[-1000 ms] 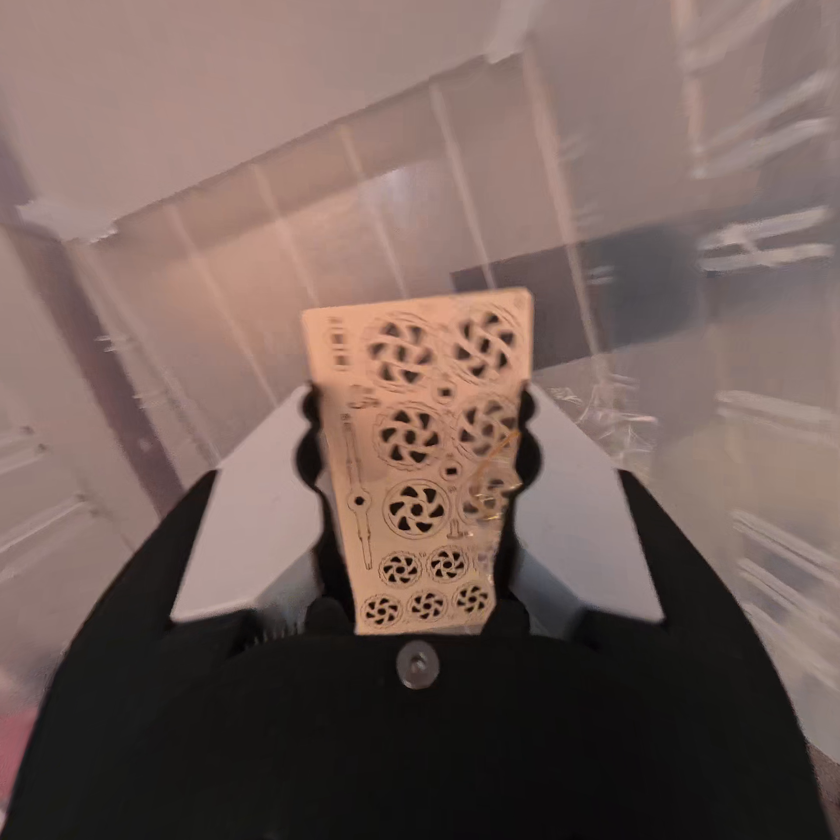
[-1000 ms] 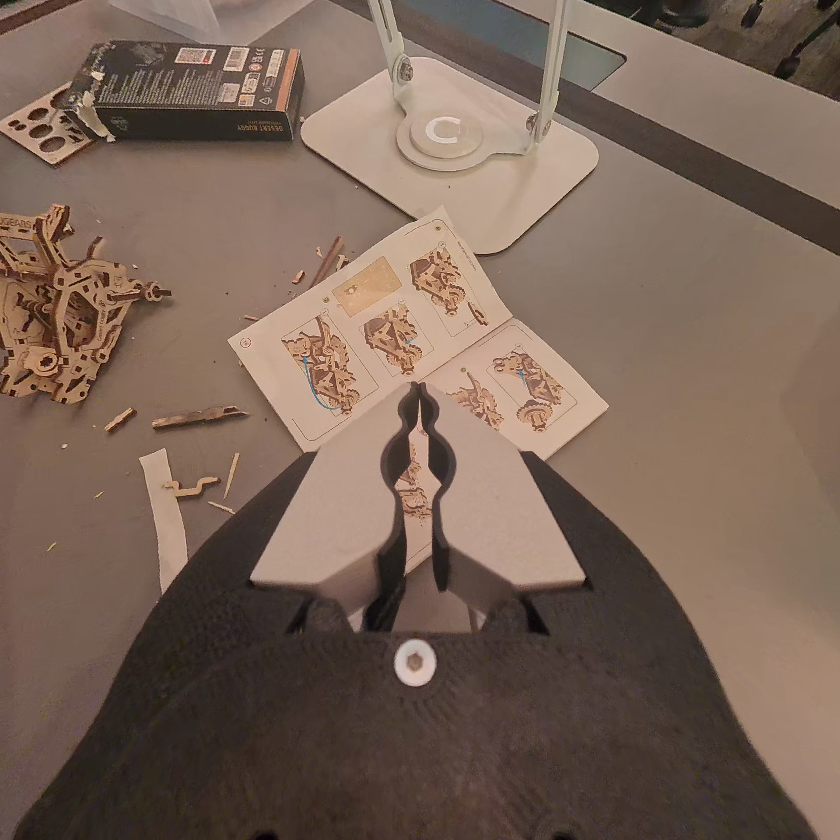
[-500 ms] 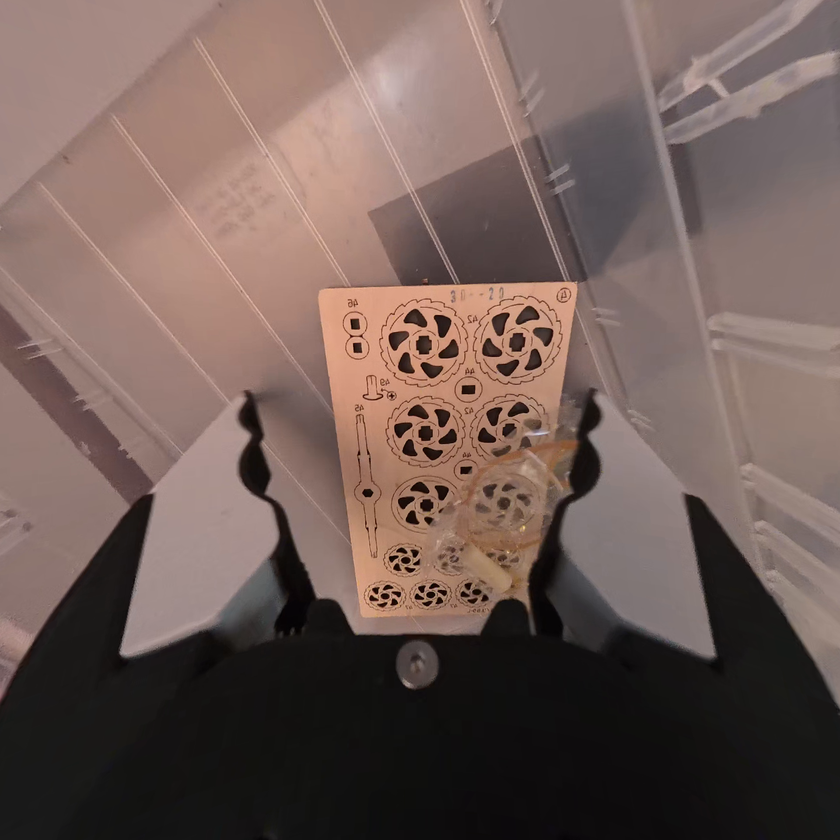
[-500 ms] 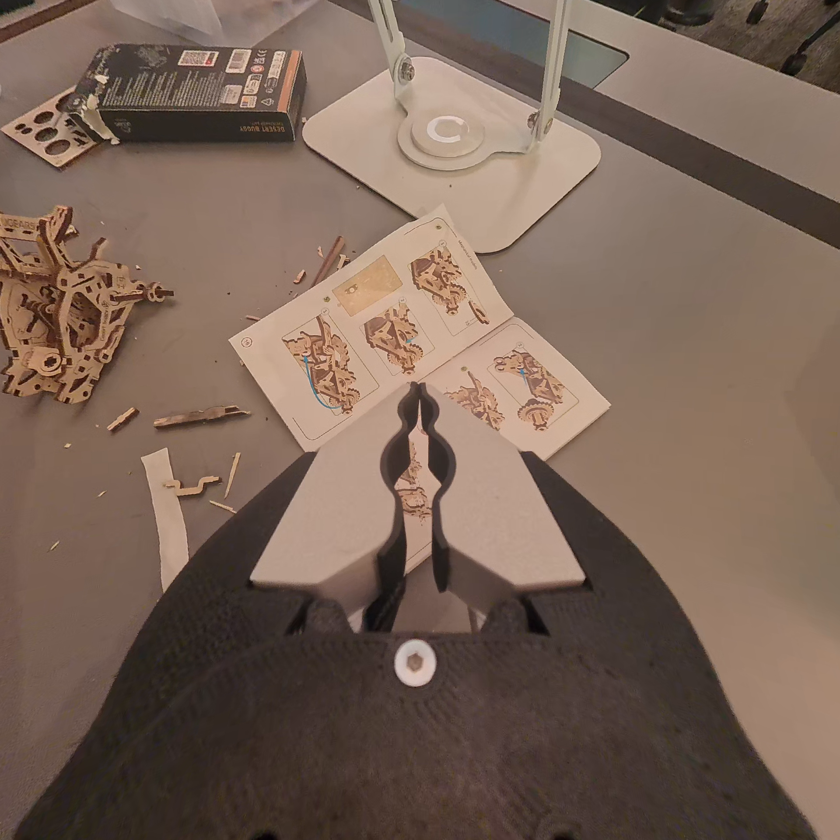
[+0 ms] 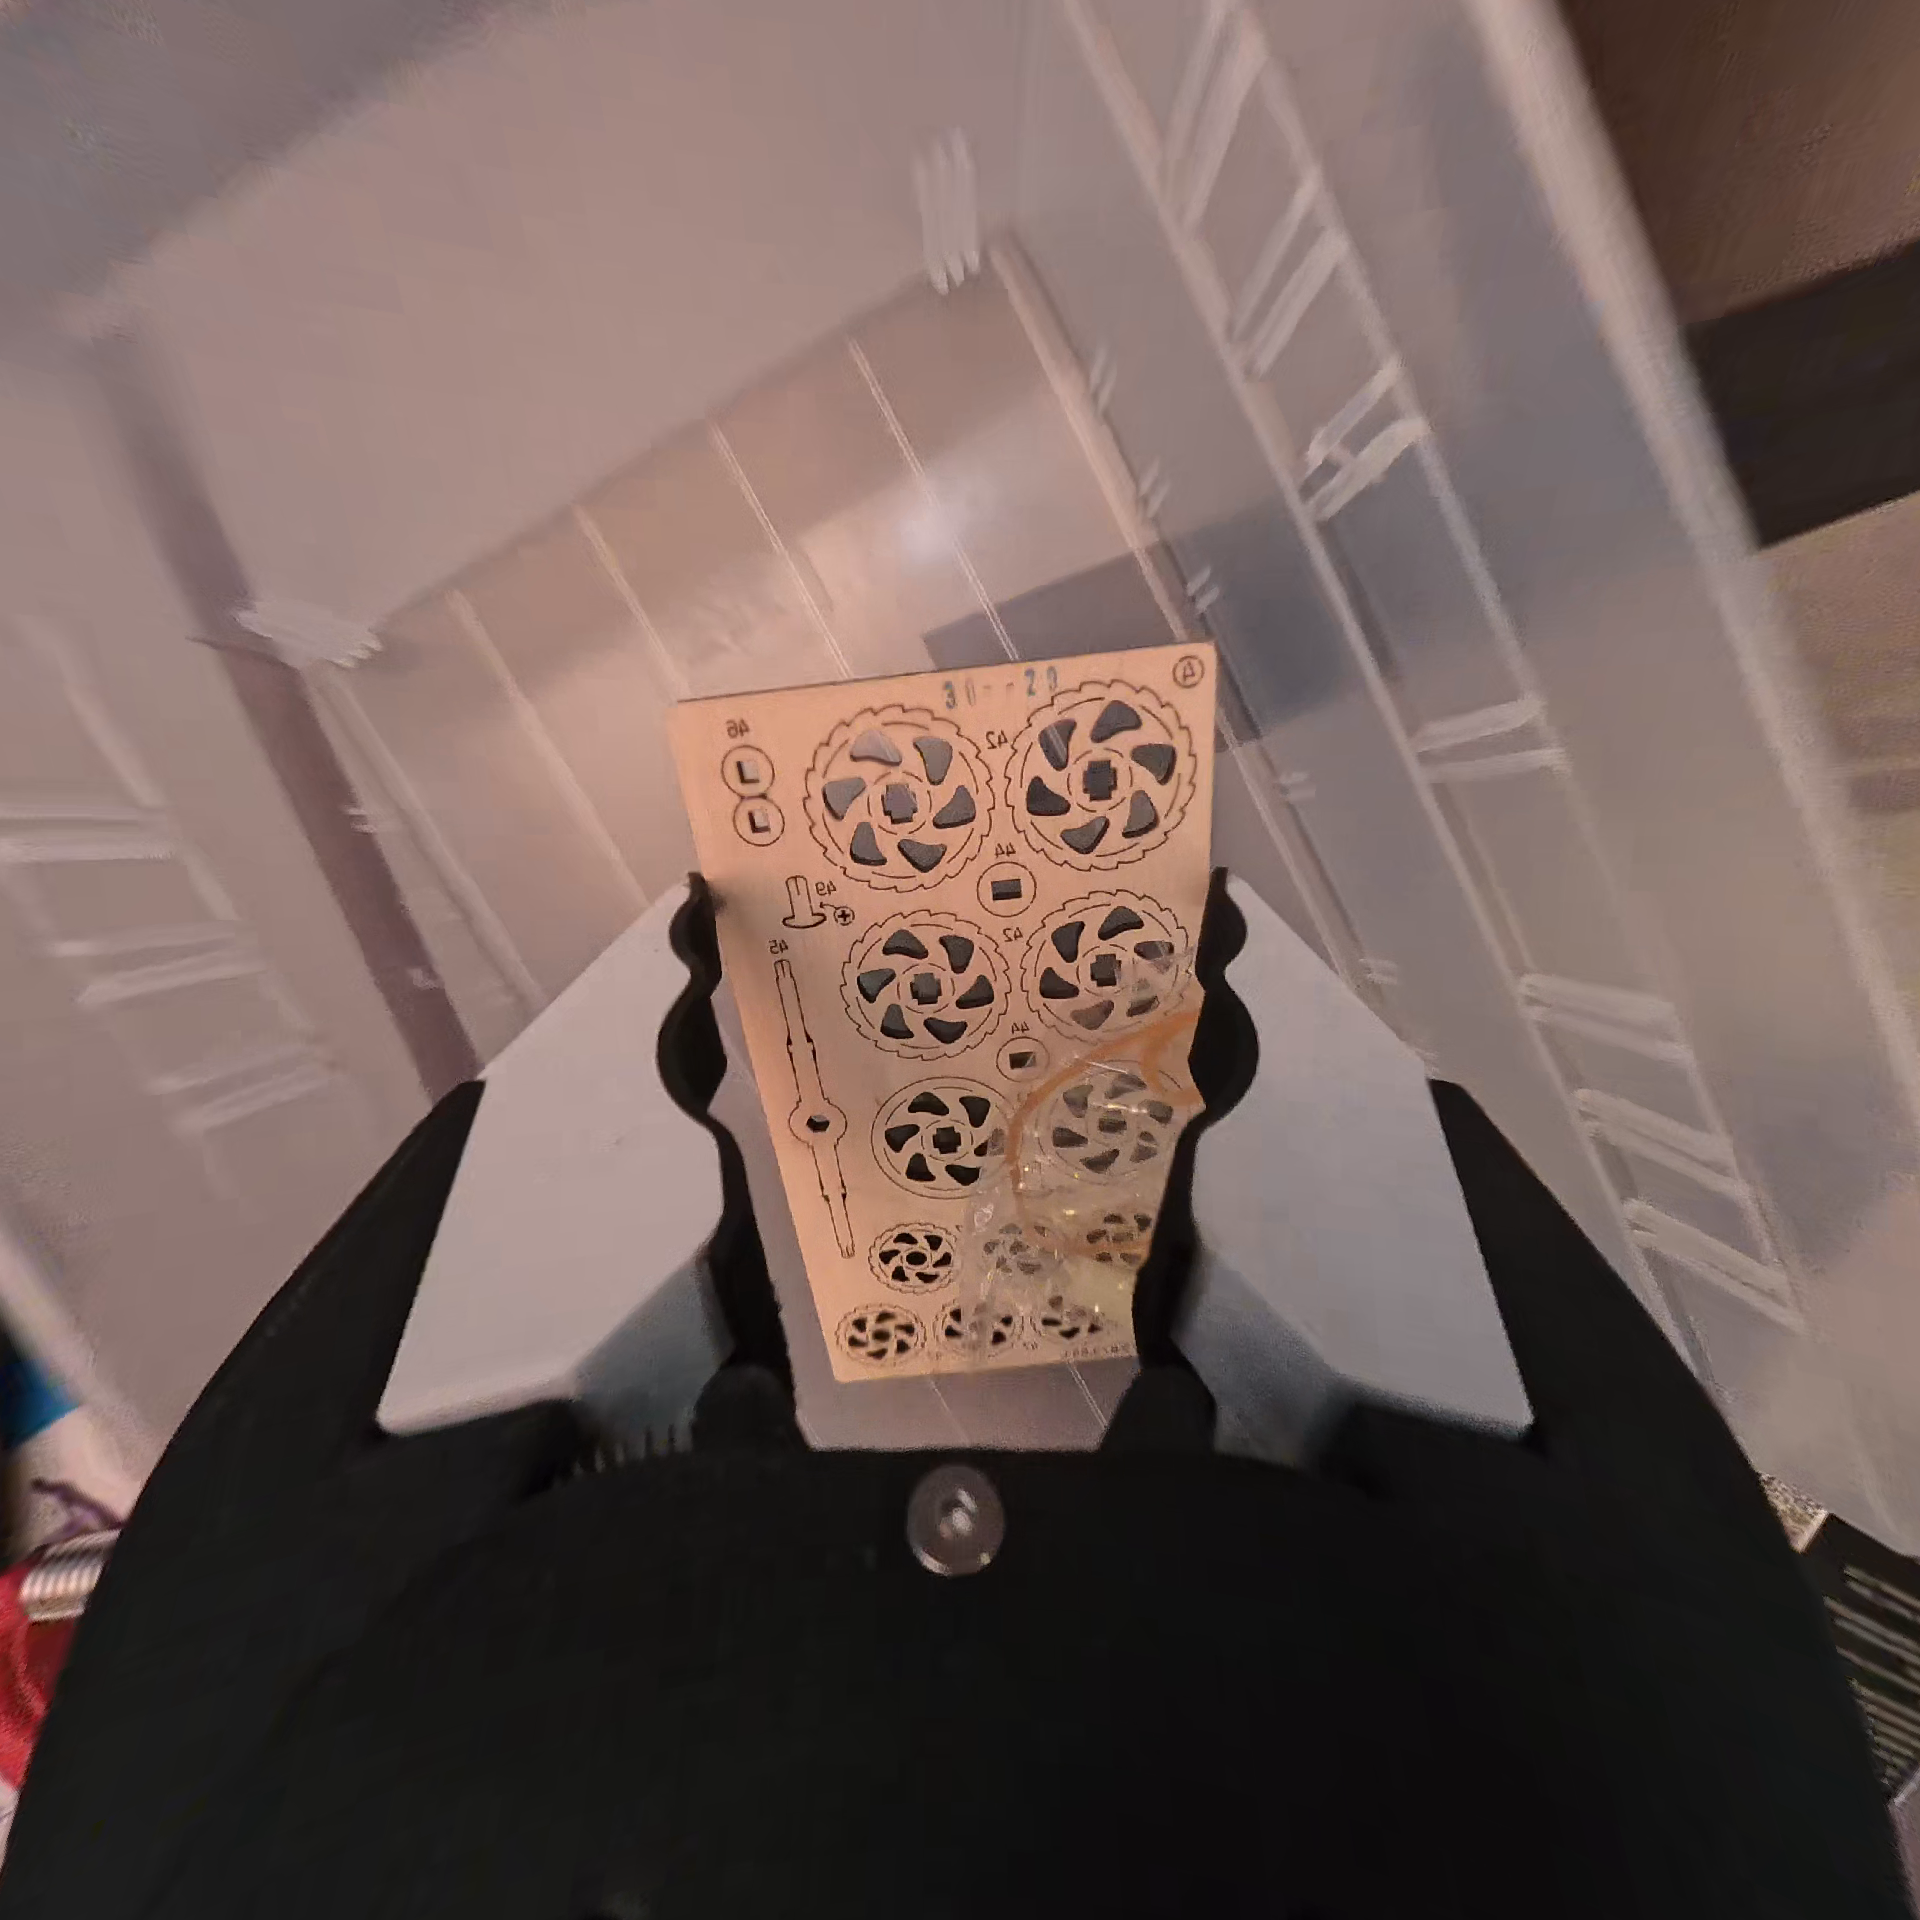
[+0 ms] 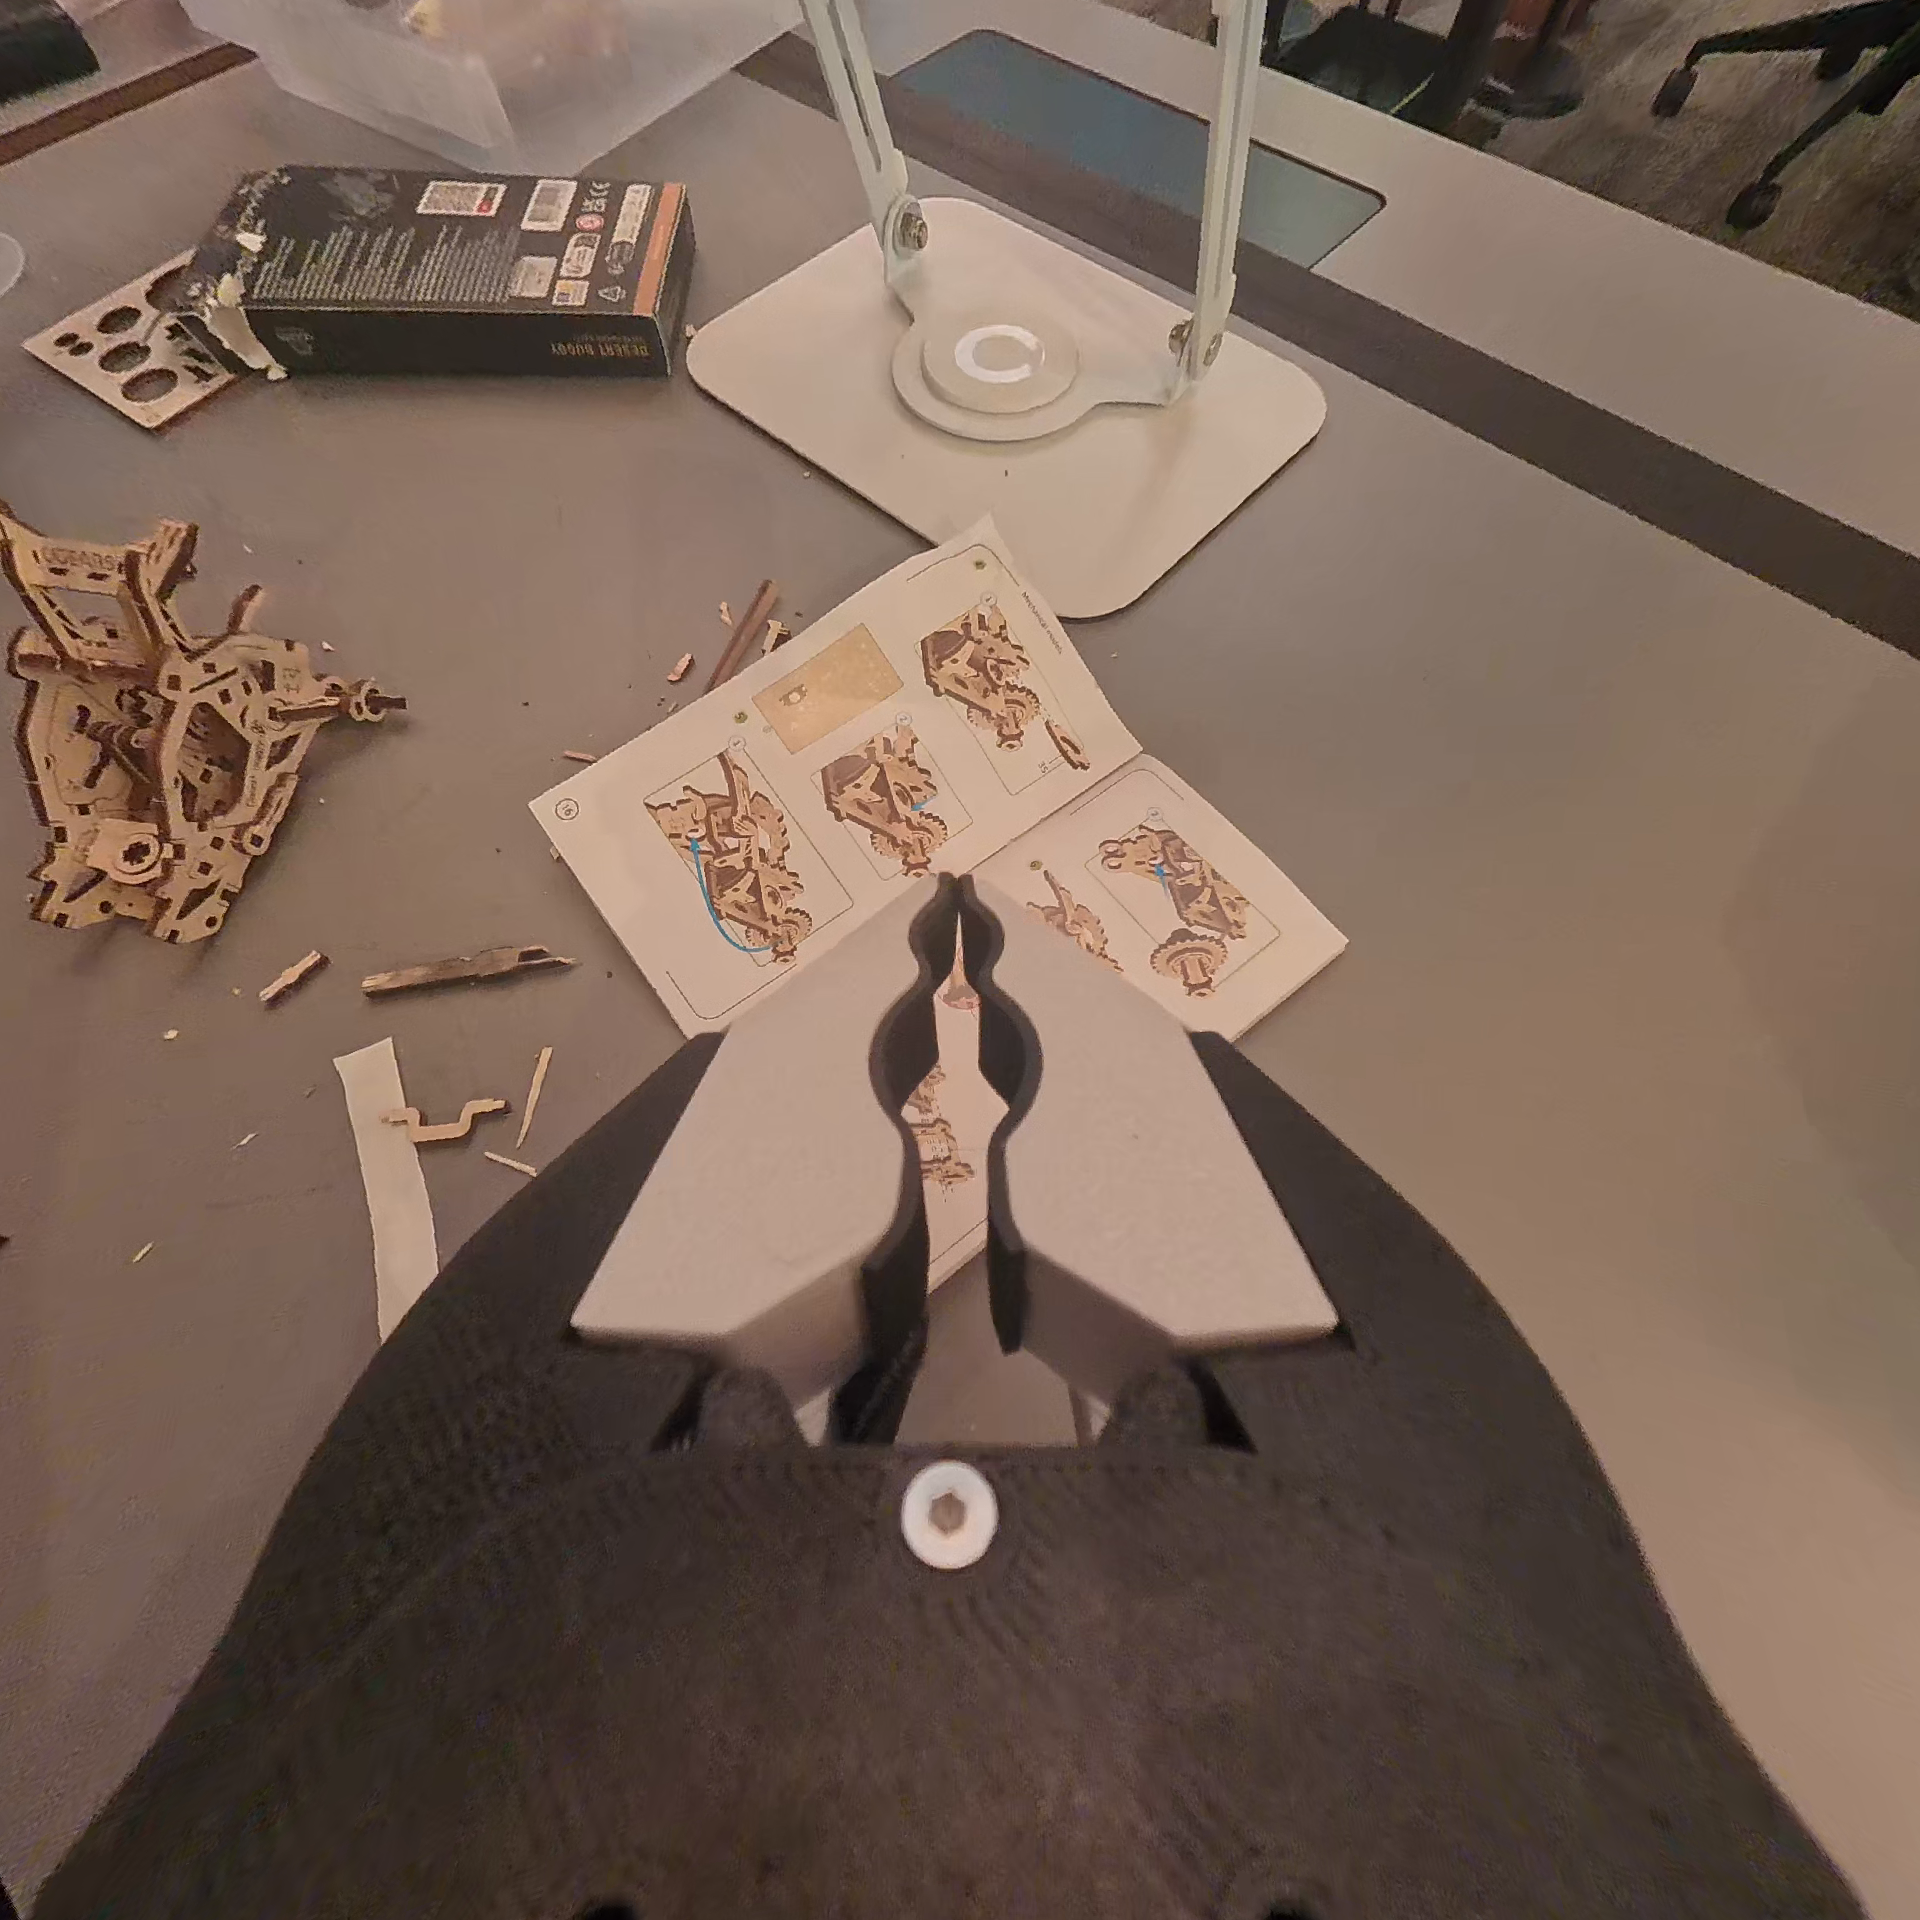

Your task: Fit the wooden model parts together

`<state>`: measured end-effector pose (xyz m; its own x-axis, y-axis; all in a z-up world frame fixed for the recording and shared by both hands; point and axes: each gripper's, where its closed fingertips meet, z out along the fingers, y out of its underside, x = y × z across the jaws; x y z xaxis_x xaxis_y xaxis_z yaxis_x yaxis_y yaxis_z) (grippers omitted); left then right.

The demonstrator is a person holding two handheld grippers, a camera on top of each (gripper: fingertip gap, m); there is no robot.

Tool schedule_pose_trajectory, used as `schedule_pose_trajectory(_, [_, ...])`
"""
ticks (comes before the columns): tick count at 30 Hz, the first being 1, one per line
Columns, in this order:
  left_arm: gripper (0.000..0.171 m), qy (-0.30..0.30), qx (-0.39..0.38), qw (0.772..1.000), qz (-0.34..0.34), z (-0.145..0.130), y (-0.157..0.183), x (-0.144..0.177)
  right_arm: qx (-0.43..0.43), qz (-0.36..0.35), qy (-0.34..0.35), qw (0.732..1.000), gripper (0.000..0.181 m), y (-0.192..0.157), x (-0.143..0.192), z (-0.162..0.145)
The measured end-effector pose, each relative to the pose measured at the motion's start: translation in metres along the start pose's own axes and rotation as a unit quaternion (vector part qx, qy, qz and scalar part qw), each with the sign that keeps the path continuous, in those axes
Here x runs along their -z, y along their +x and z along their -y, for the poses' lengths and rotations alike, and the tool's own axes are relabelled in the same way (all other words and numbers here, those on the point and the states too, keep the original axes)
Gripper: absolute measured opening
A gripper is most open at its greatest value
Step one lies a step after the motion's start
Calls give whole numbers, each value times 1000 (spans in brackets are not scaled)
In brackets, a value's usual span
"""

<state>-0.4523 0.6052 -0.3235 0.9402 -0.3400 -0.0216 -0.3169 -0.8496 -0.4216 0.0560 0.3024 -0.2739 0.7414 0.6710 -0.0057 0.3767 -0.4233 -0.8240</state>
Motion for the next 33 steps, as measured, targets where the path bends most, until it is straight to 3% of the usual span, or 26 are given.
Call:
schedule_pose_trajectory(4, [90,132,21,991,-8,30,-3,45,5,-2,7,1000,0,0,5,5])
schedule_pose_trajectory(8, [90,266,39,962,-38,49,-4,90,13,-2,14,1000,0,-3,10,11])
schedule_pose_trajectory(17, [90,398,7,917,-12,58,8,195,33,-31,19,999,6,11,33,21])
schedule_pose_trajectory(22, [90,408,-35,912,-7,48,40,261,60,-34,-11,998,24,21,39,6])
schedule_pose_trajectory(26, [90,376,-59,924,-7,21,76,289,66,-15,-39,997,37,26,31,-12])
schedule_pose_trajectory(29, [90,327,-72,942,-27,-9,112,286,69,11,-60,996,51,29,18,-23])
schedule_pose_trajectory(33, [90,234,-81,968,-32,-61,150,258,55,38,-89,994,61,41,-4,-31])
